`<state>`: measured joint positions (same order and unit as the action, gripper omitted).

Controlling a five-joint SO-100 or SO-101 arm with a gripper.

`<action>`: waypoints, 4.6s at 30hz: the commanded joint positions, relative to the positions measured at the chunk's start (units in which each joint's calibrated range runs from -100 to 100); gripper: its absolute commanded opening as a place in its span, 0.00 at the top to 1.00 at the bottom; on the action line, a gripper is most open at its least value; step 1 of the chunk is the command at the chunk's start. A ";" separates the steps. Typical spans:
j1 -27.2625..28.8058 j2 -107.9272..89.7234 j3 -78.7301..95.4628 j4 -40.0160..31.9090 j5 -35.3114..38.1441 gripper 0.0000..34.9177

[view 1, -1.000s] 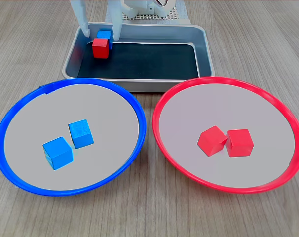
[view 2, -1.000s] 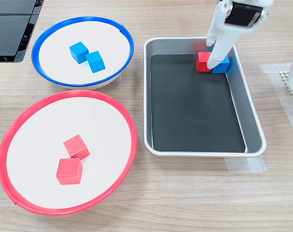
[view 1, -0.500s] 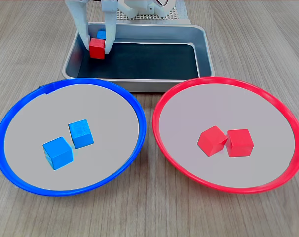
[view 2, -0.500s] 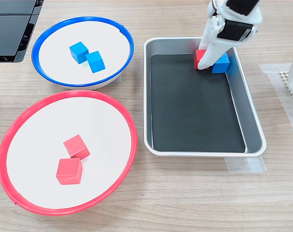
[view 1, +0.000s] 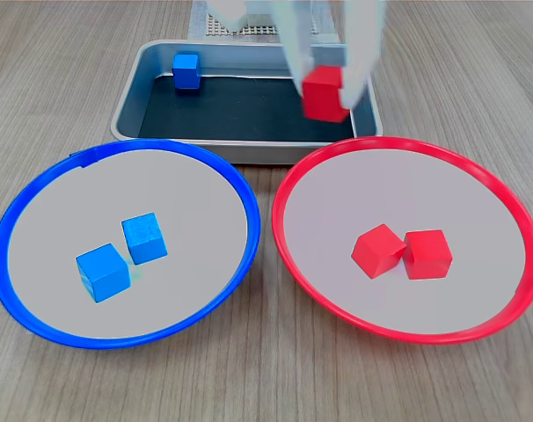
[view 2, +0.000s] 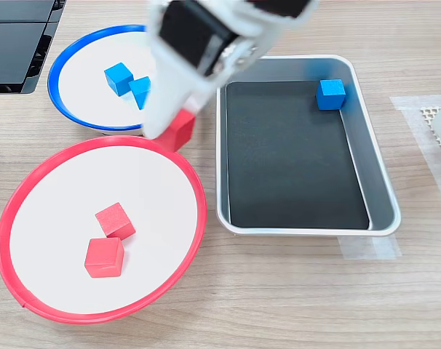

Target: Move six blocks from tray to matching dishes

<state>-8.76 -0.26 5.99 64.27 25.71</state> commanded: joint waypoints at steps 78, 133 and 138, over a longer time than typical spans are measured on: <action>21.23 -28.10 39.48 -12.56 11.09 1.00; 12.86 -98.81 94.01 -16.94 -25.79 0.99; 13.23 -98.81 94.01 -16.94 -26.03 0.99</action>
<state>3.98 -98.81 99.91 47.06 -0.02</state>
